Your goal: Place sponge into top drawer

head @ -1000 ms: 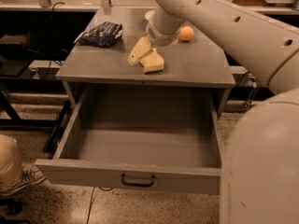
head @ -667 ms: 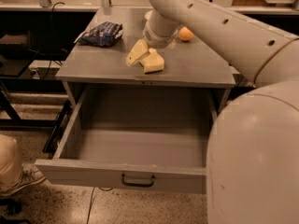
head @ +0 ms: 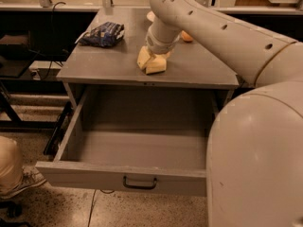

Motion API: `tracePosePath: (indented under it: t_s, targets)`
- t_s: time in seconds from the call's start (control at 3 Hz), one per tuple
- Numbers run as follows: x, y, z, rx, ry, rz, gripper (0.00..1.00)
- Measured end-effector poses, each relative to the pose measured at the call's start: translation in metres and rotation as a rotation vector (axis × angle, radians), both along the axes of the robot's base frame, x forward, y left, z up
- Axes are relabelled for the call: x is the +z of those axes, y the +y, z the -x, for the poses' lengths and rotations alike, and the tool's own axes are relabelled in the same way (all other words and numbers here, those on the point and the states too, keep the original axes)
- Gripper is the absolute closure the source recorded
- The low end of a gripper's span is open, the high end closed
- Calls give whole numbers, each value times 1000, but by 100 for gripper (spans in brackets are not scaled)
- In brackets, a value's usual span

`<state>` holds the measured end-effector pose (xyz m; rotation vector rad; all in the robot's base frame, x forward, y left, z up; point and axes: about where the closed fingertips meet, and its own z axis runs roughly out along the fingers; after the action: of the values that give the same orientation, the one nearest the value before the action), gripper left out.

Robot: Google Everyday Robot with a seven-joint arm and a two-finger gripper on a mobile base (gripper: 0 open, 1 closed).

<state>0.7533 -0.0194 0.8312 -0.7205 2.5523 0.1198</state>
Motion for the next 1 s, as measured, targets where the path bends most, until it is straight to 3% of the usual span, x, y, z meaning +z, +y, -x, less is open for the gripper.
tracePosePath:
  t_s: [0.33,0.67,1.0]
  targets:
    - [16,-13,17,-16,-56,-24,75]
    - [45,-33,54,-14,-139,-48,98]
    - [55,-69,127,72,-173,-74,100]
